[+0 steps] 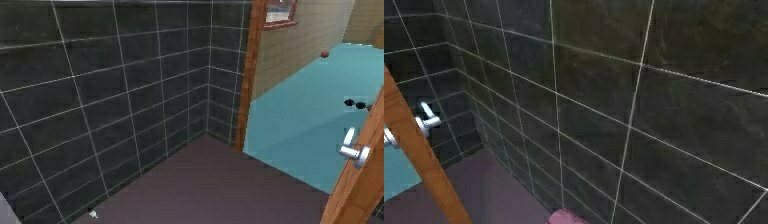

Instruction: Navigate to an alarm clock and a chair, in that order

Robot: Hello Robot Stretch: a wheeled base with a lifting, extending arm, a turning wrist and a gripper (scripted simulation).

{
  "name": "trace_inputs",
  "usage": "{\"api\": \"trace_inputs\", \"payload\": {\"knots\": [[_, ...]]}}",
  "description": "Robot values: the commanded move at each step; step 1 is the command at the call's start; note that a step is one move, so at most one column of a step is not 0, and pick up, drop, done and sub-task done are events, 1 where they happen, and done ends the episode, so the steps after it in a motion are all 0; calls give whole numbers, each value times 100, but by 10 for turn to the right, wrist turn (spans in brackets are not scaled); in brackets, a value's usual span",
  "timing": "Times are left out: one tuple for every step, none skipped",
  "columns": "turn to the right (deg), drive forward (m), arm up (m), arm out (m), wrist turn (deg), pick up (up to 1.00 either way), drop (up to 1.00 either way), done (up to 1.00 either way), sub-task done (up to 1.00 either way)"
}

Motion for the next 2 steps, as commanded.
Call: {"api": "trace_inputs", "payload": {"knots": [[210, 0, 0, 0, 0, 0, 0, 0, 0], [0, 60, 0, 0, 0, 0, 0, 0, 0]]}}
